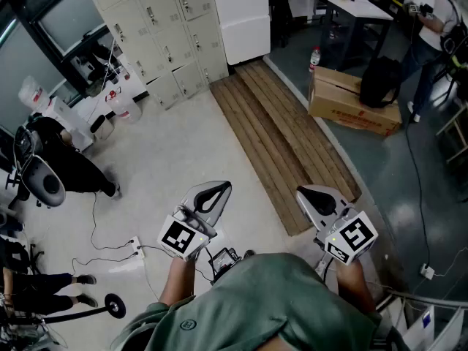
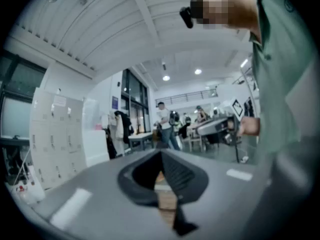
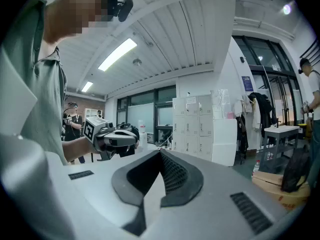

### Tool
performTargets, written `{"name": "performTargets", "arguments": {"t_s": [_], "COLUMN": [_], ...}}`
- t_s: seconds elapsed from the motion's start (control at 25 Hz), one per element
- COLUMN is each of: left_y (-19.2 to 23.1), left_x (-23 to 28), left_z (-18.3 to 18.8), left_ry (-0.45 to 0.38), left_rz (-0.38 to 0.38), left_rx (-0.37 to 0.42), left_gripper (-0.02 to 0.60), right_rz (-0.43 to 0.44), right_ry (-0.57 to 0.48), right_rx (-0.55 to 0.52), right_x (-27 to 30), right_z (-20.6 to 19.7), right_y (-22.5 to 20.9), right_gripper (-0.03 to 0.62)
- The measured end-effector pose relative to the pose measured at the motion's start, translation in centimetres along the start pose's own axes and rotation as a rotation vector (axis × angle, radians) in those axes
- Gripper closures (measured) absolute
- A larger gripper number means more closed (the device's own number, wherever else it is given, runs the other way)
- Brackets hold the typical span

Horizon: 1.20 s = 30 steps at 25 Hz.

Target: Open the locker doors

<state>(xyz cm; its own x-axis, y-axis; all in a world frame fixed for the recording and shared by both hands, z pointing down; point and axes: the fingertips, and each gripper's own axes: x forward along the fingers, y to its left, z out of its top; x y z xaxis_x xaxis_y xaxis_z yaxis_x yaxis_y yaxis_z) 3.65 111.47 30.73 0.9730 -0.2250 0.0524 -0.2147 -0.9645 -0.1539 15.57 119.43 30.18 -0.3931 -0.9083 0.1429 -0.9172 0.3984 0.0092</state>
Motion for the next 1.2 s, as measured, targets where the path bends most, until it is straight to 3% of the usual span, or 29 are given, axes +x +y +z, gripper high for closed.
{"name": "performTargets", "arguments": {"t_s": [0.72,1.08,1.2], "left_y": [6.3,11.7,13.6], "left_x": [-1.7,-2.8,-3.1], "left_z": [-2.5,-3.6,-3.6], "left_ry": [0.007,0.051,0.058], "left_rz": [-0.002,0.03,0.08], "left_rx": [0.013,-0.058,-0.075], "left_gripper": [0.594,0.594,0.594], "right_rz": [0.002,0.027,0.038], "right_ry": [-0.018,-0.031,-0.04], "right_rx": [0.017,0.063,0.077], "right_x": [6.9,12.5,14.0], "right_z": [0.3,1.1,1.6], "right_y": [0.3,-0.1,-1.3], "right_gripper": [0.589,0.589,0.589]}}
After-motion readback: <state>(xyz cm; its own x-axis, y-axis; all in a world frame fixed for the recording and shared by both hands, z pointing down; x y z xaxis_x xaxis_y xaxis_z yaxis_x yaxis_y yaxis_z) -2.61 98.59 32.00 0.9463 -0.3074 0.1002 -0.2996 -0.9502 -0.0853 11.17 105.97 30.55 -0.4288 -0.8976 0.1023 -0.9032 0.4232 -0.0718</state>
